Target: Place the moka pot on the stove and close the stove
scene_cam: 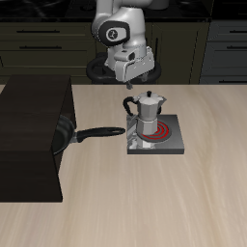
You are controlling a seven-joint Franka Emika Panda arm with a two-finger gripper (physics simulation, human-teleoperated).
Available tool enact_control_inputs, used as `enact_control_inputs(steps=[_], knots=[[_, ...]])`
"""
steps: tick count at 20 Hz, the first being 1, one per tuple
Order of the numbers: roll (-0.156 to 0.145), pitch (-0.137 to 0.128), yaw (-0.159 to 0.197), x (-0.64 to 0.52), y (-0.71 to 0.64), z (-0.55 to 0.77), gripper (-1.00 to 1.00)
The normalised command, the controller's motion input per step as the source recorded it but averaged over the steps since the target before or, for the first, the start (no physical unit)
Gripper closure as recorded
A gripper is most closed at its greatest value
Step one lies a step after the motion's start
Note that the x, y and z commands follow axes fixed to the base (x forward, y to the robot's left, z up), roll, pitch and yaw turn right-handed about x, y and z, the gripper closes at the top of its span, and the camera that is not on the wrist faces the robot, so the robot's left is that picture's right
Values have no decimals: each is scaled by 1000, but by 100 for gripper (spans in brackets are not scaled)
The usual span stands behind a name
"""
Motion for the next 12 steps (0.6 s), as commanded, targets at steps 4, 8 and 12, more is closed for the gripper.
enact_control_inputs(steps=[4, 8, 12], knots=[[17, 8, -45, 35, -7, 9, -100], [13, 10, -25, 56, -42, 32, -100], [32, 26, -36, -28, 24, -74, -100]])
